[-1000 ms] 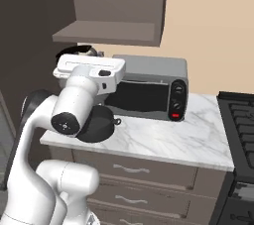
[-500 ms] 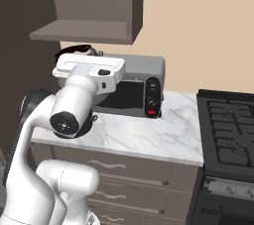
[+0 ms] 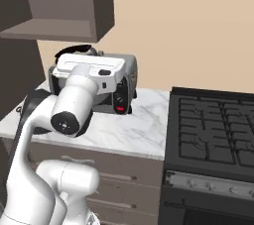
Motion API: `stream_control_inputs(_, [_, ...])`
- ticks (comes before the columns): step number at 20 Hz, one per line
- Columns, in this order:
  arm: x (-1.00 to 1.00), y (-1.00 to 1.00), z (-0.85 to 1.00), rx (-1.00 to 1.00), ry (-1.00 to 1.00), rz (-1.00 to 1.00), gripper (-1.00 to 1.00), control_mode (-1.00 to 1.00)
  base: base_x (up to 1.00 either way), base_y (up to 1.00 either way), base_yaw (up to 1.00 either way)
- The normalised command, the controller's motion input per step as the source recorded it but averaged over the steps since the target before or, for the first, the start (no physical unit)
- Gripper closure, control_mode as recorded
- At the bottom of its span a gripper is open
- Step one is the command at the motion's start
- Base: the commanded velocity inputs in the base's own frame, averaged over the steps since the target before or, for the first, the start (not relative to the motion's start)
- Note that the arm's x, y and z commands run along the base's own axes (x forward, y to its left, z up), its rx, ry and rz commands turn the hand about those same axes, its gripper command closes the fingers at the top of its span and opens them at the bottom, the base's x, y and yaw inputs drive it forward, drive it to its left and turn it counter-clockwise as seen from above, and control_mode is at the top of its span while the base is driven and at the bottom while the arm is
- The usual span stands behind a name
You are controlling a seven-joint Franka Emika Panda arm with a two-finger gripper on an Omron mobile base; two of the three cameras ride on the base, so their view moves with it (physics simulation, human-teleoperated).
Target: Pick the kettle from the cabinet and place it on a stove burner. Then pick the pot from the counter and place it on another stove burner. Finally, turn both burners on.
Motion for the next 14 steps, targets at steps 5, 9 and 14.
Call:
stream_control_inputs(5, [0.0,0.0,0.0,0.0,0.0,0.0,1.0,1.0,-0.12,-0.59,0.0])
stream_control_inputs(9, [0.0,0.0,0.0,0.0,0.0,0.0,1.0,1.0,-0.12,-0.57,0.0])
stream_control_inputs(14, [0.0,0.0,0.0,0.0,0.0,0.0,1.0,1.0,-0.07,-0.52,0.0])
